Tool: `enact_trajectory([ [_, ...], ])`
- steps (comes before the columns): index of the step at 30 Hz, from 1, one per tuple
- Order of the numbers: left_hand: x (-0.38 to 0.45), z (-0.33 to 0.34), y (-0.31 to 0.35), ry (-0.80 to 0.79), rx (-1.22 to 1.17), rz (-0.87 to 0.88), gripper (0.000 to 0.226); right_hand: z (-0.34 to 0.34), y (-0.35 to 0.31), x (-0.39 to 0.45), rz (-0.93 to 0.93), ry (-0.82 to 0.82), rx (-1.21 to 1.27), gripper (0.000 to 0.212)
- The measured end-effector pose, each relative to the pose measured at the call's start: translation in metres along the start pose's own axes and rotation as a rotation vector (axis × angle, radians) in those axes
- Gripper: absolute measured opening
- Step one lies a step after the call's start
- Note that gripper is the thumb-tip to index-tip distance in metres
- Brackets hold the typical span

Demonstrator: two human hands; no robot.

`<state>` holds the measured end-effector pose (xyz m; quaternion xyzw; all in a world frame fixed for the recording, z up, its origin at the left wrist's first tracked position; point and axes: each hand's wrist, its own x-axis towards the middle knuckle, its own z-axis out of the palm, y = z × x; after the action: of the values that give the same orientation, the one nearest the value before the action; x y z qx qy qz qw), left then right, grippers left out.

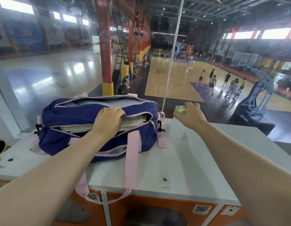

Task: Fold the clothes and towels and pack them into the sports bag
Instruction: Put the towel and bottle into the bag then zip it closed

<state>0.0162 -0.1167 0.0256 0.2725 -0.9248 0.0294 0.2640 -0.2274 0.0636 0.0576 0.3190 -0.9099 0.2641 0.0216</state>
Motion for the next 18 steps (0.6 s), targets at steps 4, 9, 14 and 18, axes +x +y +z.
enact_trajectory([
  [4, -0.009, -0.003, 0.015, -0.049, -0.103, -0.078, 0.025, -0.020, -0.009, -0.003, -0.040, 0.115, 0.131, 0.068],
  [9, -0.013, -0.014, 0.035, -0.064, -0.156, -0.104, 0.026, -0.042, -0.030, -0.012, -0.058, 0.232, 0.179, 0.061],
  [14, -0.022, -0.018, 0.057, -0.064, -0.230, -0.031, 0.023, -0.053, -0.055, -0.024, -0.181, 0.284, 0.119, 0.062],
  [18, -0.028, -0.020, 0.078, -0.076, -0.278, 0.006, 0.023, -0.061, -0.069, -0.036, -0.303, 0.304, 0.060, 0.063],
])
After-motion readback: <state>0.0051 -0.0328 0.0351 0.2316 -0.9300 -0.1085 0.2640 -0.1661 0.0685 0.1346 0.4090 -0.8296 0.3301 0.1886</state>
